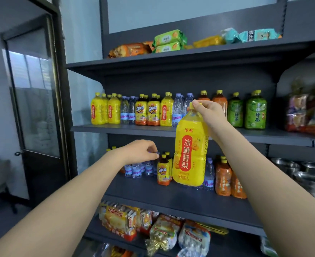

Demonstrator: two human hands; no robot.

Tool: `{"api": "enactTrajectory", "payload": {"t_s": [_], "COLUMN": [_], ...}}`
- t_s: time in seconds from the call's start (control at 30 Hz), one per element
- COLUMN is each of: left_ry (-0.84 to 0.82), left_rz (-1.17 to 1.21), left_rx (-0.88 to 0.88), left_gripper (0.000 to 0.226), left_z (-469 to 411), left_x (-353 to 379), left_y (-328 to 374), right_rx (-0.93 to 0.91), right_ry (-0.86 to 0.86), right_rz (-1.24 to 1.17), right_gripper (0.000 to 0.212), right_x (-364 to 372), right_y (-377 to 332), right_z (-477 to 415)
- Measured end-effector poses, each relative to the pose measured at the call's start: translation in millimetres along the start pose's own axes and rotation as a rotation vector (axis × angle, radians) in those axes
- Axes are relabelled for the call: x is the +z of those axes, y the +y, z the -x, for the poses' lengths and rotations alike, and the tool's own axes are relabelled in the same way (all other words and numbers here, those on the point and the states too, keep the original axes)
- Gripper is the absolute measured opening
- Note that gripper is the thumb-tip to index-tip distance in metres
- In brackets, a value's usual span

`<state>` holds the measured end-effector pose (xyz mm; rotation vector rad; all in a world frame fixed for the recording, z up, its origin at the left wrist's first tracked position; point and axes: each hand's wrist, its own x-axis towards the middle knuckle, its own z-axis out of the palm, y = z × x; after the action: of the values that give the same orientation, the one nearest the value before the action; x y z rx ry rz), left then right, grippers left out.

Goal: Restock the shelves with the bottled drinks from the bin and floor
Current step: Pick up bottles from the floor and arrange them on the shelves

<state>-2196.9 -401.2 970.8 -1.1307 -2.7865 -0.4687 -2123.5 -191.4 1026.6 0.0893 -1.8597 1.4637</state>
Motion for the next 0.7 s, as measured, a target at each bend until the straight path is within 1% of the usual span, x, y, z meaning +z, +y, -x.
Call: {"api": "enactTrajectory", "payload": {"t_s": [0.17,0.3,0.4,0.53,0.7], "left_ry": [0.007,0.026,0.025,0.030,0.043], "left_rz": [0.041,0.072,0.137,0.271,0.374], "left_rx": [0.028,0.057,0.084,0.085,0.057], "left_gripper": [0.036,0.031,0.029,0.030,0.022], "left_z": [-22.0,-48.6,-64.0,-76.2,-94.3], "left_x": [-24.6,-50.9,-59.3,-59.4,-63.3], "left_y": [-52.0,-91.6,-119.1,-154.5,-196.0], "right_rx": [-0.025,-0.038,-0.049,-0.050,-0.046], "right_ry": [0.030,0.085,0.116,0.116,0.086], "right_rz": [0.006,0.004,-0.002,-0.036,-0.059], "right_gripper": [0.012,0.013,0.020,0.019,0.018], "right_x": [44.6,77.9,105.2,142.4,184.8], "right_y": [-0.9,-3.2,-1.8,3.2,16.0], "right_z": [-29.3,-59.2,-81.9,-107.8,-142.6]}}
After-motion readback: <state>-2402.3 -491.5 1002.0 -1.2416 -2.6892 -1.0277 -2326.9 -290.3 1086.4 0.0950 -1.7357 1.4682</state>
